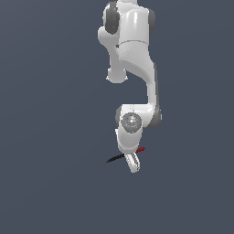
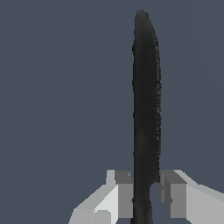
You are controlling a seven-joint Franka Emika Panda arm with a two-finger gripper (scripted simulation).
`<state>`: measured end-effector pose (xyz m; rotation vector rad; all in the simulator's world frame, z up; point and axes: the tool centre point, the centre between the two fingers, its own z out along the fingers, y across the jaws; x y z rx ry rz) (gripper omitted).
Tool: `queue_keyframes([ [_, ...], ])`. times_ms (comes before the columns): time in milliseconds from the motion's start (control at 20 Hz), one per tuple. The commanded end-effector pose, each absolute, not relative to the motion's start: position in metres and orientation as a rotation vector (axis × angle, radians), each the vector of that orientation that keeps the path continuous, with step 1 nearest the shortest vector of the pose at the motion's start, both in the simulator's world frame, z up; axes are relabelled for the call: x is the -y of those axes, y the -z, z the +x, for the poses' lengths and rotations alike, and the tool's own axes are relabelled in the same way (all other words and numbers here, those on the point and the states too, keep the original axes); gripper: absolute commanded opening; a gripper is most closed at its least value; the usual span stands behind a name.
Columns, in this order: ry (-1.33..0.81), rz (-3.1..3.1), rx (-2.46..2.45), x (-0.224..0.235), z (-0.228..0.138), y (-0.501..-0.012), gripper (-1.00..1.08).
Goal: Pick up the object and move it to a goal position.
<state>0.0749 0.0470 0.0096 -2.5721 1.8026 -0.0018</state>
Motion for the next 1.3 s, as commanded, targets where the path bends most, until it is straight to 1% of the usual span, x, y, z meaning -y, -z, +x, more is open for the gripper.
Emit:
queue_keyframes([
  [0, 0.002, -2.572, -1.803, -0.046, 0.074, -0.01, -1.0],
  [500, 0.002, -2.572, -1.803, -0.028, 0.055, -0.014, -1.0],
  [1250, 0.0, -2.574, -1.801, 0.034, -0.01, -0.029, -1.0],
])
